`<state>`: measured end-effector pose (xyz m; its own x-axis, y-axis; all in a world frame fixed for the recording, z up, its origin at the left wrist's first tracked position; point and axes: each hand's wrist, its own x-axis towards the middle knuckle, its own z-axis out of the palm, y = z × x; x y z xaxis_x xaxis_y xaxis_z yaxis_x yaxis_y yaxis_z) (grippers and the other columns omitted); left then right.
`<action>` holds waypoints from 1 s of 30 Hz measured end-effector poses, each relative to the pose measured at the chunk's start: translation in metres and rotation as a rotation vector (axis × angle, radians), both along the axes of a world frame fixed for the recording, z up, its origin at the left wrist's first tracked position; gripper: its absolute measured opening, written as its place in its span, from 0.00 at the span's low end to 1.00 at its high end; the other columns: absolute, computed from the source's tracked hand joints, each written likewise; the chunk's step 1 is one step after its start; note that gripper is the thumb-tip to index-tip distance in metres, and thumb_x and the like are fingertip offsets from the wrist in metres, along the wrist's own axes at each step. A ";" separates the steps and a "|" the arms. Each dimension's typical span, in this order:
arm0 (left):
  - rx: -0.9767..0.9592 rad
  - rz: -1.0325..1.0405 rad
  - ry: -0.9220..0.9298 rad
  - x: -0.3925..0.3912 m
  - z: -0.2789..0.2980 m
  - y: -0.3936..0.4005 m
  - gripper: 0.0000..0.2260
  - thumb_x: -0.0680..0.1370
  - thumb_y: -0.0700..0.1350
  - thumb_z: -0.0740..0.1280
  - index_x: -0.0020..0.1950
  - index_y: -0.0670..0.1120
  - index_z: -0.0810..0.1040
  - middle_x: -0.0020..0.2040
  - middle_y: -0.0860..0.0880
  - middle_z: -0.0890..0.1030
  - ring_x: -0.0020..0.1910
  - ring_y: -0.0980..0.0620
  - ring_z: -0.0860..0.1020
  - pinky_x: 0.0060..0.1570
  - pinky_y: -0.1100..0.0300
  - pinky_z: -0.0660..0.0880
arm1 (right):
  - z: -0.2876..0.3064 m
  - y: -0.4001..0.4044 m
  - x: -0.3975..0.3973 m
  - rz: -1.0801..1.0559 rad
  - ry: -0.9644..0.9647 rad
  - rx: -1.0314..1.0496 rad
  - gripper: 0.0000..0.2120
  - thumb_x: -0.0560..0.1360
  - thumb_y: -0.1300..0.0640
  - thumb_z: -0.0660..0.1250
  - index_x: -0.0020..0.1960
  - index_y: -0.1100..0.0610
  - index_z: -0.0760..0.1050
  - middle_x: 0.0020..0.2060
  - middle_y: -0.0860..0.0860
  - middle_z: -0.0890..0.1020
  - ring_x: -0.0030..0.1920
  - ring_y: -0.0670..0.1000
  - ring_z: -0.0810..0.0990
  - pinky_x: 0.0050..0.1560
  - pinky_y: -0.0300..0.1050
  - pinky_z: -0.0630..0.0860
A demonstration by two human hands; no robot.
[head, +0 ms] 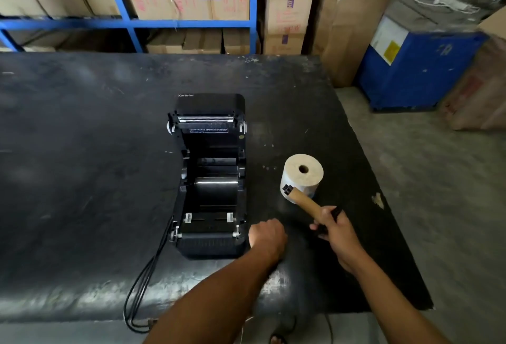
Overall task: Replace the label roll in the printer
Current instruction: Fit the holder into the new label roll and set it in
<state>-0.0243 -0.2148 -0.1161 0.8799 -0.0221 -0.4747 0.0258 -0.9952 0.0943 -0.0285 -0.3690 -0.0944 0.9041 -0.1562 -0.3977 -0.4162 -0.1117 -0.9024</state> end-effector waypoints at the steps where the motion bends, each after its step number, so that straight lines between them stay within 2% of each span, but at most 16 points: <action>1: 0.013 0.006 0.003 -0.001 0.000 0.001 0.18 0.82 0.54 0.58 0.64 0.43 0.75 0.62 0.44 0.81 0.60 0.43 0.80 0.51 0.53 0.73 | -0.002 -0.001 0.001 0.008 0.000 0.012 0.08 0.82 0.55 0.57 0.53 0.56 0.72 0.42 0.55 0.79 0.41 0.51 0.81 0.44 0.47 0.76; 3: -0.022 0.064 -0.018 -0.002 0.005 0.002 0.19 0.81 0.56 0.59 0.64 0.45 0.73 0.62 0.43 0.80 0.61 0.41 0.79 0.53 0.51 0.74 | -0.005 -0.002 0.003 0.015 0.008 0.052 0.07 0.82 0.55 0.57 0.50 0.55 0.72 0.40 0.55 0.79 0.40 0.51 0.81 0.46 0.50 0.75; 4: -0.114 0.125 -0.052 -0.001 0.007 0.001 0.18 0.79 0.56 0.60 0.63 0.46 0.73 0.61 0.42 0.80 0.60 0.40 0.79 0.54 0.50 0.74 | -0.006 -0.002 0.004 0.013 0.015 0.082 0.07 0.82 0.56 0.56 0.49 0.55 0.72 0.39 0.54 0.78 0.40 0.51 0.81 0.46 0.50 0.75; 6: -0.529 0.279 -0.115 0.001 0.013 -0.005 0.15 0.76 0.50 0.65 0.60 0.46 0.72 0.55 0.44 0.82 0.57 0.39 0.80 0.54 0.51 0.75 | -0.008 -0.005 0.004 0.005 0.045 0.160 0.07 0.82 0.56 0.56 0.49 0.55 0.71 0.37 0.53 0.78 0.38 0.51 0.80 0.46 0.51 0.74; 8: -1.042 0.460 -0.088 0.002 0.020 -0.012 0.13 0.74 0.45 0.68 0.57 0.48 0.72 0.49 0.49 0.82 0.52 0.46 0.81 0.48 0.55 0.77 | -0.009 -0.004 0.001 0.007 0.074 0.229 0.08 0.82 0.55 0.56 0.50 0.56 0.72 0.36 0.53 0.78 0.38 0.51 0.80 0.46 0.50 0.75; 9: -1.237 0.570 -0.052 0.001 0.023 -0.016 0.11 0.75 0.44 0.68 0.56 0.48 0.72 0.49 0.50 0.82 0.50 0.49 0.82 0.44 0.58 0.77 | -0.010 -0.002 0.000 0.011 0.079 0.258 0.09 0.83 0.55 0.56 0.51 0.57 0.73 0.36 0.53 0.78 0.38 0.51 0.80 0.45 0.49 0.77; 10: -1.371 0.679 -0.030 0.001 0.024 -0.019 0.09 0.77 0.43 0.67 0.55 0.47 0.73 0.49 0.48 0.82 0.47 0.52 0.82 0.42 0.59 0.78 | -0.011 0.001 0.000 0.016 0.080 0.282 0.11 0.83 0.54 0.55 0.51 0.58 0.74 0.36 0.53 0.78 0.37 0.51 0.80 0.43 0.48 0.77; 12: -1.473 0.835 -0.100 0.002 0.021 -0.025 0.02 0.78 0.40 0.67 0.50 0.44 0.75 0.47 0.45 0.82 0.43 0.51 0.82 0.43 0.55 0.79 | -0.013 0.004 -0.003 0.016 0.099 0.310 0.12 0.83 0.53 0.55 0.51 0.58 0.74 0.35 0.53 0.78 0.37 0.52 0.80 0.42 0.48 0.78; 14: -1.472 0.924 -0.242 0.008 0.021 -0.024 0.02 0.79 0.39 0.66 0.51 0.42 0.76 0.45 0.44 0.82 0.44 0.49 0.79 0.47 0.50 0.76 | -0.018 0.002 -0.007 -0.005 0.139 0.336 0.11 0.83 0.54 0.54 0.52 0.56 0.74 0.32 0.52 0.78 0.35 0.52 0.80 0.41 0.49 0.77; 17: -1.426 1.041 -0.463 0.031 0.036 -0.011 0.11 0.79 0.46 0.67 0.58 0.41 0.76 0.46 0.44 0.81 0.45 0.48 0.78 0.49 0.49 0.75 | -0.026 -0.020 -0.012 -0.074 0.191 0.380 0.10 0.83 0.54 0.55 0.53 0.57 0.73 0.30 0.53 0.74 0.32 0.52 0.77 0.39 0.48 0.74; 19: -1.297 1.027 -0.498 0.040 0.046 -0.007 0.15 0.78 0.51 0.68 0.60 0.43 0.76 0.49 0.45 0.82 0.47 0.48 0.80 0.50 0.51 0.77 | -0.030 -0.038 -0.013 -0.174 0.224 0.391 0.09 0.83 0.55 0.55 0.52 0.57 0.73 0.31 0.54 0.73 0.32 0.53 0.75 0.38 0.48 0.74; 21: -1.119 0.882 -0.445 0.034 0.047 -0.013 0.17 0.76 0.53 0.70 0.59 0.44 0.77 0.48 0.48 0.82 0.48 0.49 0.81 0.46 0.56 0.75 | -0.033 -0.051 -0.013 -0.289 0.235 0.395 0.09 0.83 0.55 0.56 0.49 0.56 0.72 0.32 0.54 0.72 0.32 0.53 0.74 0.37 0.49 0.73; 24: -0.838 0.565 -0.251 0.013 0.028 -0.032 0.12 0.76 0.52 0.70 0.50 0.44 0.80 0.43 0.49 0.83 0.51 0.45 0.82 0.43 0.61 0.71 | -0.033 -0.060 -0.011 -0.367 0.224 0.379 0.08 0.83 0.54 0.56 0.49 0.55 0.72 0.33 0.54 0.73 0.33 0.53 0.74 0.38 0.49 0.73; 25: -0.750 0.509 -0.189 0.008 0.020 -0.038 0.14 0.76 0.52 0.69 0.52 0.42 0.80 0.48 0.45 0.85 0.55 0.42 0.81 0.45 0.59 0.72 | -0.032 -0.061 -0.011 -0.374 0.221 0.373 0.08 0.83 0.54 0.56 0.49 0.55 0.72 0.33 0.54 0.73 0.33 0.53 0.74 0.37 0.49 0.73; 27: -0.630 0.531 -0.075 0.005 0.005 -0.047 0.20 0.76 0.53 0.69 0.60 0.39 0.76 0.61 0.38 0.80 0.61 0.39 0.77 0.56 0.51 0.73 | -0.029 -0.060 -0.010 -0.371 0.213 0.352 0.09 0.83 0.54 0.56 0.49 0.55 0.73 0.33 0.54 0.72 0.32 0.53 0.74 0.37 0.48 0.73; 30: -0.551 0.583 -0.034 0.006 -0.001 -0.053 0.23 0.77 0.52 0.69 0.65 0.40 0.68 0.66 0.38 0.73 0.64 0.36 0.74 0.62 0.46 0.71 | -0.026 -0.057 -0.012 -0.332 0.202 0.333 0.09 0.83 0.55 0.56 0.50 0.55 0.73 0.32 0.54 0.72 0.32 0.53 0.73 0.36 0.48 0.72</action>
